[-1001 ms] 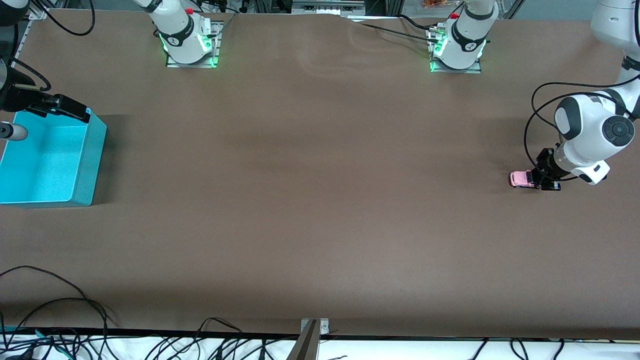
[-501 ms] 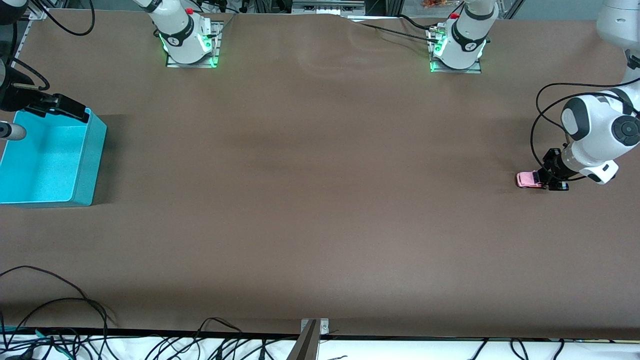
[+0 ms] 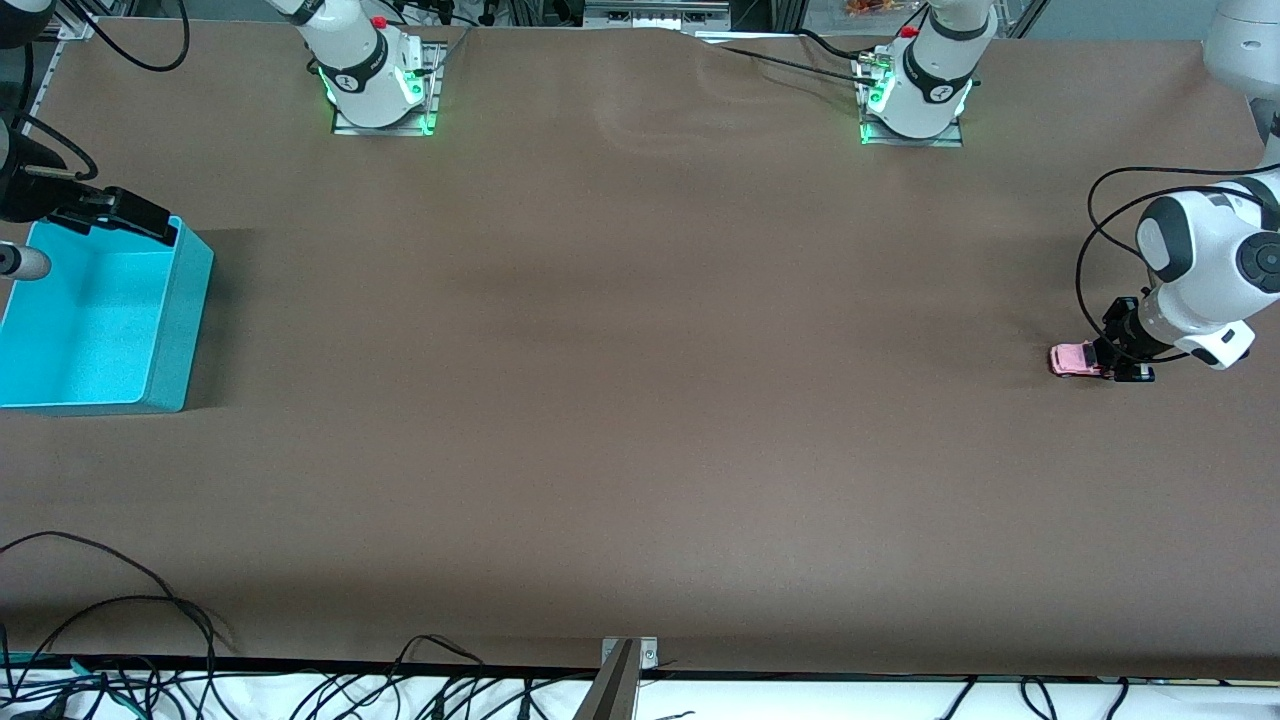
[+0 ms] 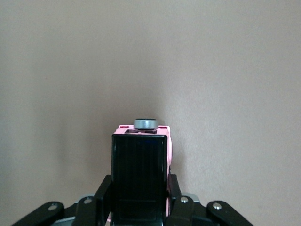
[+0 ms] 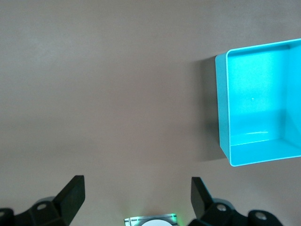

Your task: Wind and store pink jeep toy

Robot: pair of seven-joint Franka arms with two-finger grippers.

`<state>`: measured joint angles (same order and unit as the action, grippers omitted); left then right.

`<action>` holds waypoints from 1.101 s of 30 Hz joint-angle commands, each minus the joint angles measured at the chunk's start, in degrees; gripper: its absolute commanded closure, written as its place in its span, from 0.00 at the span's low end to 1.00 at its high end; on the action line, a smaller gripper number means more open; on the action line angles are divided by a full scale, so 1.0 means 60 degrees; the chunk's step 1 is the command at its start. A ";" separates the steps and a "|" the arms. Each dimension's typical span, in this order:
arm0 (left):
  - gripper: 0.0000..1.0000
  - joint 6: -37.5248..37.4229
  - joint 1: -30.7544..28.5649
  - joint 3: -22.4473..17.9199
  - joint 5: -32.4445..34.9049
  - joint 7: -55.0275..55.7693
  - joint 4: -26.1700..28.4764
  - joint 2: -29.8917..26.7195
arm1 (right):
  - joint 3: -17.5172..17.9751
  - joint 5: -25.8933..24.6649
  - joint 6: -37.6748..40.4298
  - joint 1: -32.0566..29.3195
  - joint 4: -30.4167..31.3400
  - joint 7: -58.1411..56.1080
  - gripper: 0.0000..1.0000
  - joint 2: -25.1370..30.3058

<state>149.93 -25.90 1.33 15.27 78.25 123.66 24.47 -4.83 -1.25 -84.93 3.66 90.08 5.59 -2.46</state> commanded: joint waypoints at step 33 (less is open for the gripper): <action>0.00 -0.3292 0.1400 -0.0280 0.0664 -0.1935 -0.0659 -0.2100 | -0.0001 -0.0128 0.0224 -0.0038 -0.0350 -0.0081 0.00 -0.0190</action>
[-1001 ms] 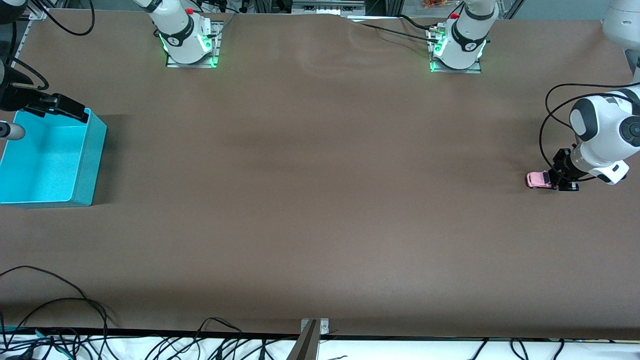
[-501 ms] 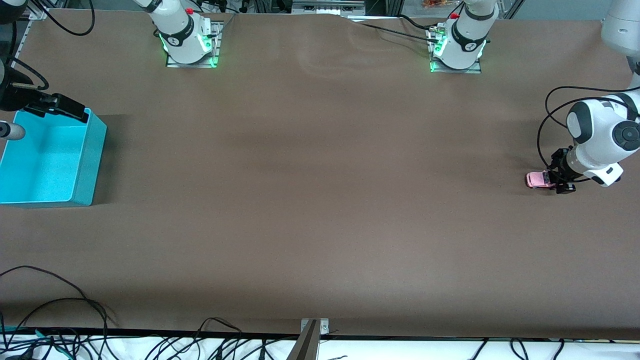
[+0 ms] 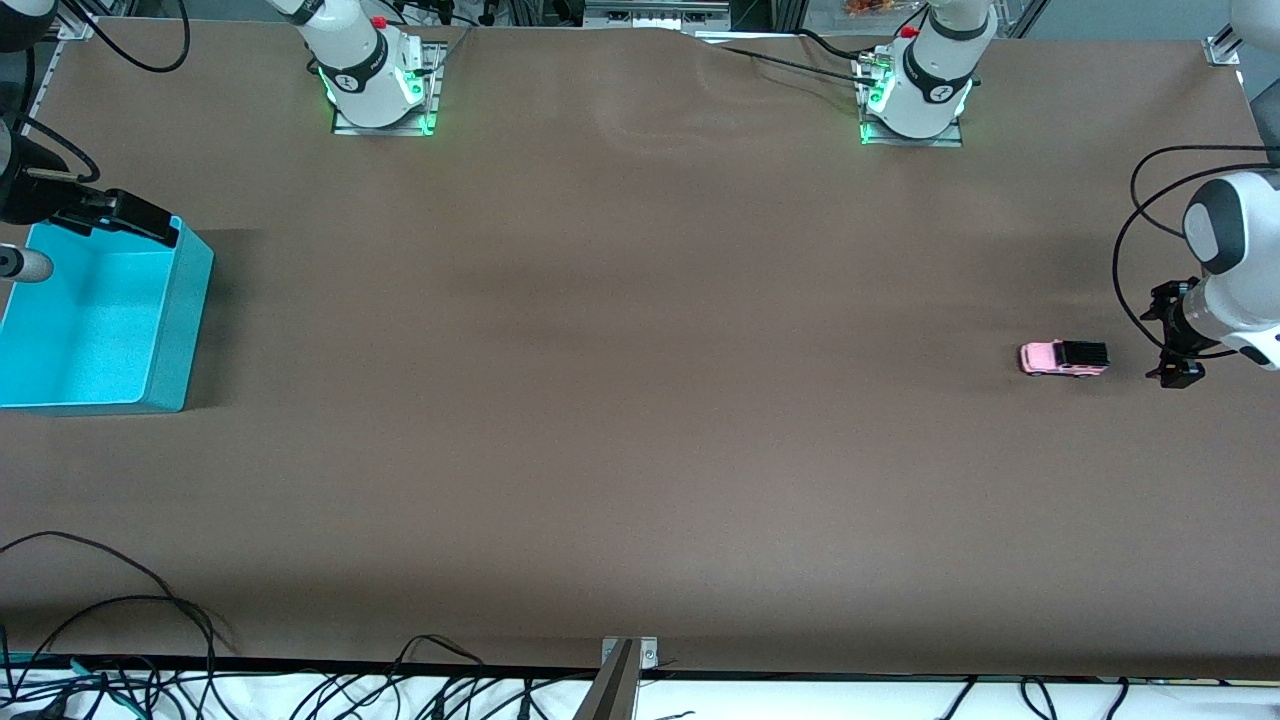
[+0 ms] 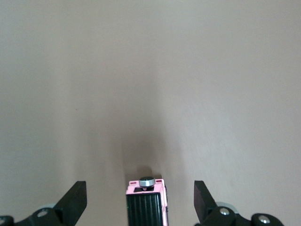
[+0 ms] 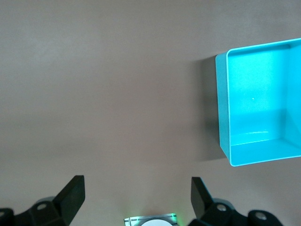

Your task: Wind and store pink jeep toy

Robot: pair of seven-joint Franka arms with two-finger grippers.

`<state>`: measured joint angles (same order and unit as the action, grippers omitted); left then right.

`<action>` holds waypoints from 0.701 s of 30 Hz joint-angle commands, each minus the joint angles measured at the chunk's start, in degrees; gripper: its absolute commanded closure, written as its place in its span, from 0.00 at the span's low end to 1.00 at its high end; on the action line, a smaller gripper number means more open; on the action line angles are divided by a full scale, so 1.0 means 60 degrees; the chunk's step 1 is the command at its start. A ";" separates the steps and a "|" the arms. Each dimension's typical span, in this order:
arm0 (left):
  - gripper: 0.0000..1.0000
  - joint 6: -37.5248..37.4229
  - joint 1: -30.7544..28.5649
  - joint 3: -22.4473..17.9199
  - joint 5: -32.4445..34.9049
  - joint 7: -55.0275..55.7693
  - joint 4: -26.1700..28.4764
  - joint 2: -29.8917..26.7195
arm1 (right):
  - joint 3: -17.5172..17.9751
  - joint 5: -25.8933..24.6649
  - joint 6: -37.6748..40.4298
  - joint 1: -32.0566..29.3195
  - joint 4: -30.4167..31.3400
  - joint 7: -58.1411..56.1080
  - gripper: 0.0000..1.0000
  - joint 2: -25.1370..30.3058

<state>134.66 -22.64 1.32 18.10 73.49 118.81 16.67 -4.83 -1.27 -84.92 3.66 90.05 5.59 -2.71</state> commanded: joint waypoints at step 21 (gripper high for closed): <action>0.00 -0.3559 0.2015 0.0132 -0.2664 -0.7380 -0.2118 -0.1563 | -0.0001 -0.0126 0.0223 -0.0024 -0.0346 -0.0081 0.00 -0.0148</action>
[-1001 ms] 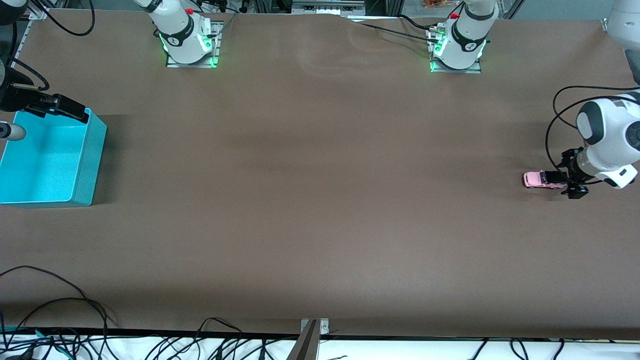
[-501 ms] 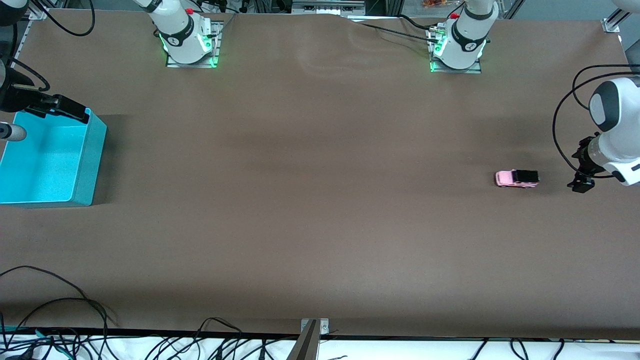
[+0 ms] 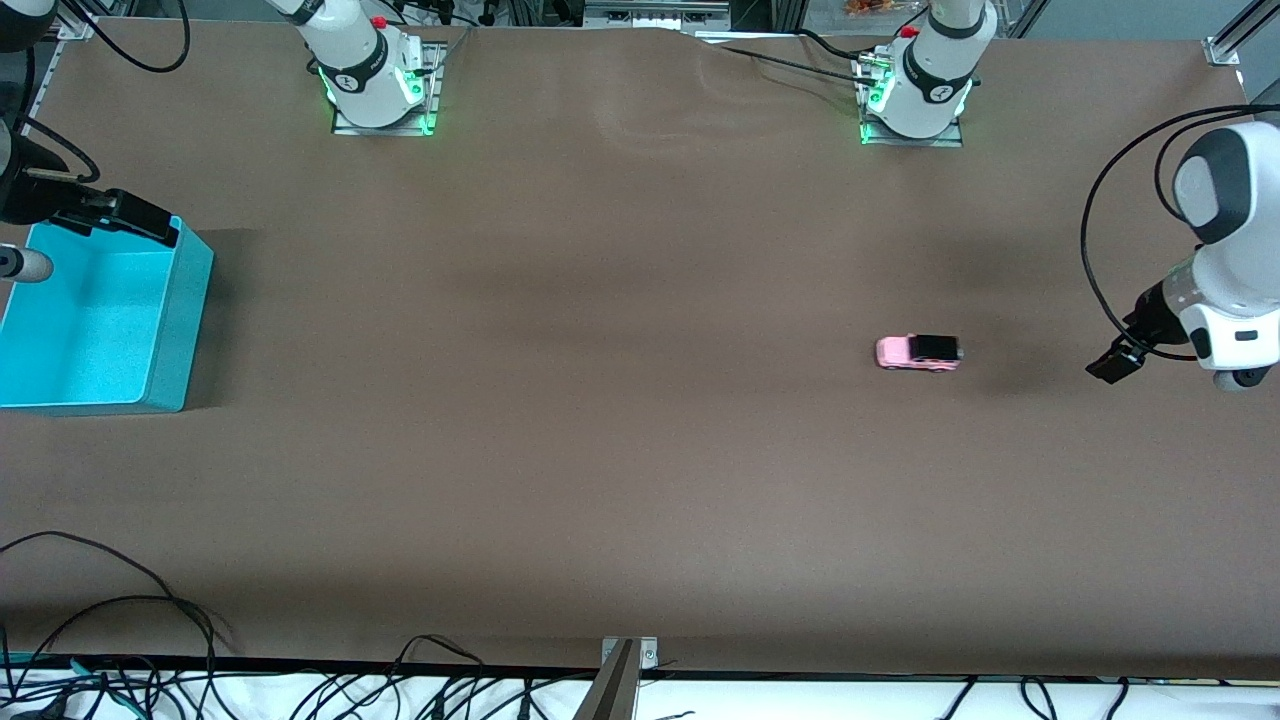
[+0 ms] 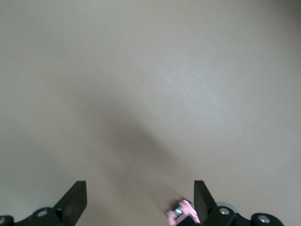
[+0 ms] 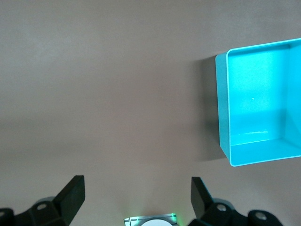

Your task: Wind and store pink jeep toy

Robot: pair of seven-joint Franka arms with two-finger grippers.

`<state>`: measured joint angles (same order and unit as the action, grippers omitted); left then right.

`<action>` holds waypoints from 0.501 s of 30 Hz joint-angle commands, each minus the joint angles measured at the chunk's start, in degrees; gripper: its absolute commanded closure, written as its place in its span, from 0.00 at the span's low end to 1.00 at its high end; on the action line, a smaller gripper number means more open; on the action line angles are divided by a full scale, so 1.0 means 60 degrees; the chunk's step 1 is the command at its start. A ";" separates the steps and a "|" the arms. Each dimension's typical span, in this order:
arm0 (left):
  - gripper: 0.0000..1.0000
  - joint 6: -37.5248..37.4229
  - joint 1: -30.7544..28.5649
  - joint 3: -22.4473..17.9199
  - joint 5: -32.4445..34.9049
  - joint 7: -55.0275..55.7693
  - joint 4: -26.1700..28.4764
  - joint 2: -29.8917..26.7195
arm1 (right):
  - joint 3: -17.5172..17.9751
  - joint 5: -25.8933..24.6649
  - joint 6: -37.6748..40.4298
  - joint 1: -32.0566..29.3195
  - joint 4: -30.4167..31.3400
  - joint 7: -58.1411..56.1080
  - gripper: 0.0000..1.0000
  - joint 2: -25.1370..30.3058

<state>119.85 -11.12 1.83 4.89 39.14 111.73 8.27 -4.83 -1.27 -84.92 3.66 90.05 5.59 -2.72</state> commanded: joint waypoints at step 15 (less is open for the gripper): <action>0.00 -0.2016 0.1326 -0.0247 -0.0537 -0.3461 -0.1820 -0.0163 | -0.0001 -0.0140 0.0208 -0.0024 -0.0345 -0.0081 0.00 -0.0148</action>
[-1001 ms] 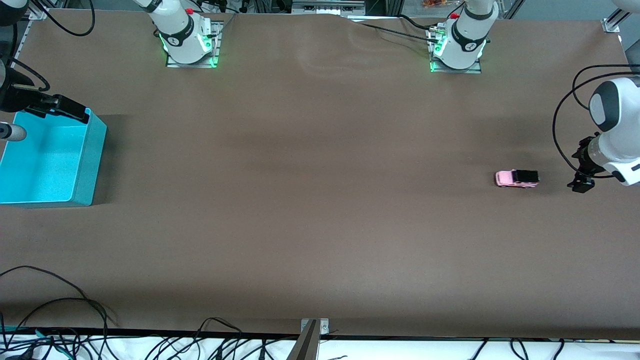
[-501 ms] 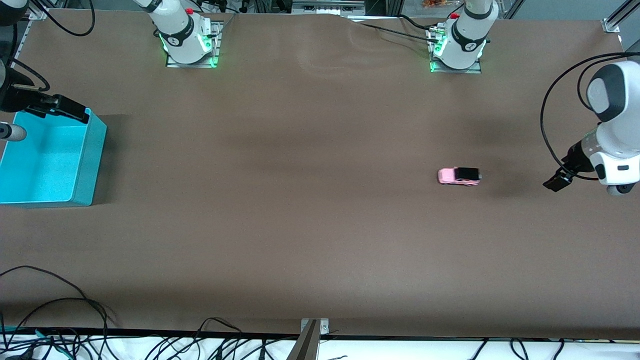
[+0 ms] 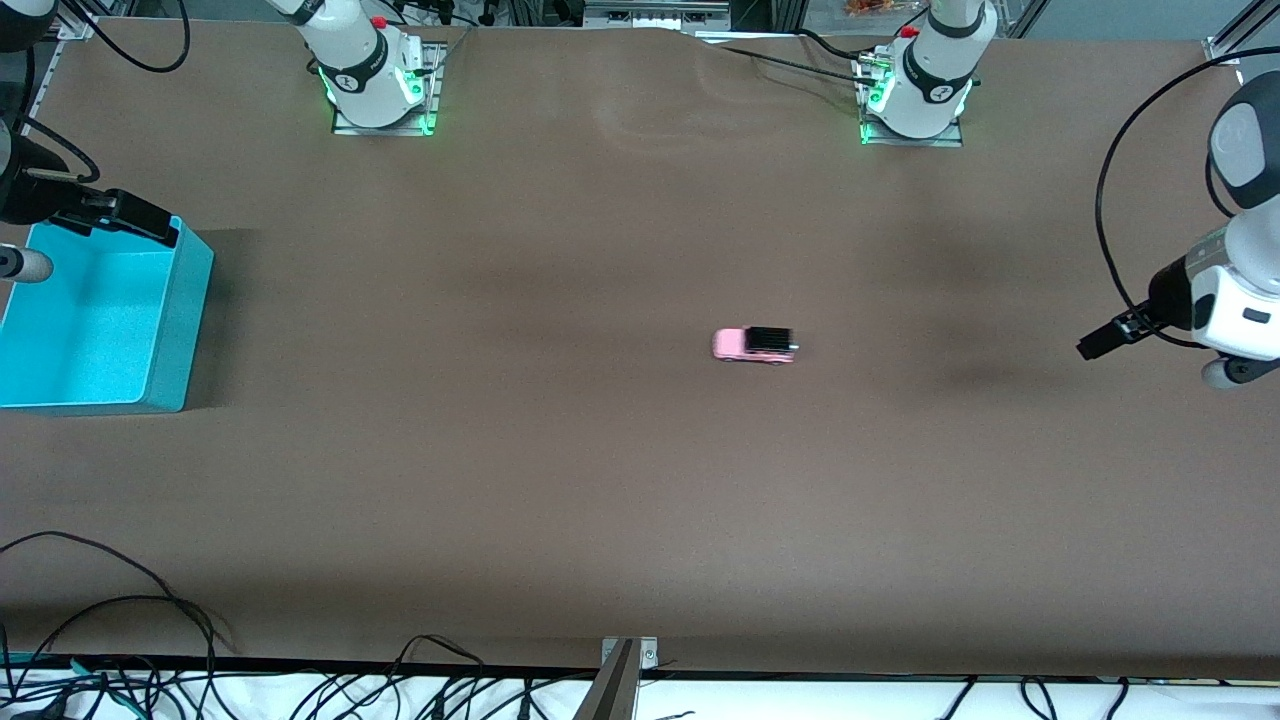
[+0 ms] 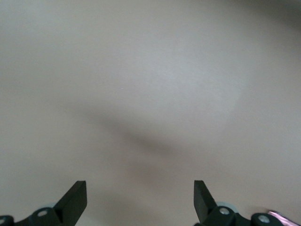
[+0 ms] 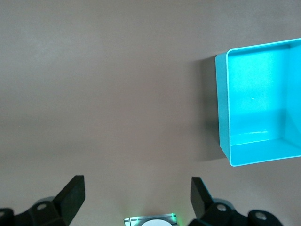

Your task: Wind and store pink jeep toy

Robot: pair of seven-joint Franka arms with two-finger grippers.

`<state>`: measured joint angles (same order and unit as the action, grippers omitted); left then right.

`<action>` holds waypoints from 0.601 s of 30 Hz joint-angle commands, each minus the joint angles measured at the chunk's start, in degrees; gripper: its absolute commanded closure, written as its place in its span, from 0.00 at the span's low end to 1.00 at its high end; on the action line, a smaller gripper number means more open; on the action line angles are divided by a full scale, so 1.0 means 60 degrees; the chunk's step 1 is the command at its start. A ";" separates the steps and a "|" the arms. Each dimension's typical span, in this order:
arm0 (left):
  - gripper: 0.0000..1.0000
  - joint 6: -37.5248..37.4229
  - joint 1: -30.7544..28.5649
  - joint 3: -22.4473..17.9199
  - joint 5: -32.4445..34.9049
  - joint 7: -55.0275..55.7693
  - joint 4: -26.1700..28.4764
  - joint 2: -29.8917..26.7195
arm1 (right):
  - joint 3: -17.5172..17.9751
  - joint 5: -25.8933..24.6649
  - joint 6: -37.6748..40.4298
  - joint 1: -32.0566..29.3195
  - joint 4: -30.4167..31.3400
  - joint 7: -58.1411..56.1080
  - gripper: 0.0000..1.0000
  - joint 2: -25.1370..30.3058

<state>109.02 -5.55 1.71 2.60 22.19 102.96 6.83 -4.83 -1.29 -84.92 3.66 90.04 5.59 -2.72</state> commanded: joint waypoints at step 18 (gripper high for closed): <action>0.00 -0.2276 0.1013 -0.0418 -0.0169 -0.3625 -0.1353 -0.0289 | 0.0014 -0.0137 0.0223 -0.0009 -0.0344 -0.0081 0.00 -0.0205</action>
<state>100.04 -1.05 0.42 2.60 6.78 98.44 5.71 -4.83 -1.29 -84.92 3.66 90.04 5.59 -3.03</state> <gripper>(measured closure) 0.000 0.000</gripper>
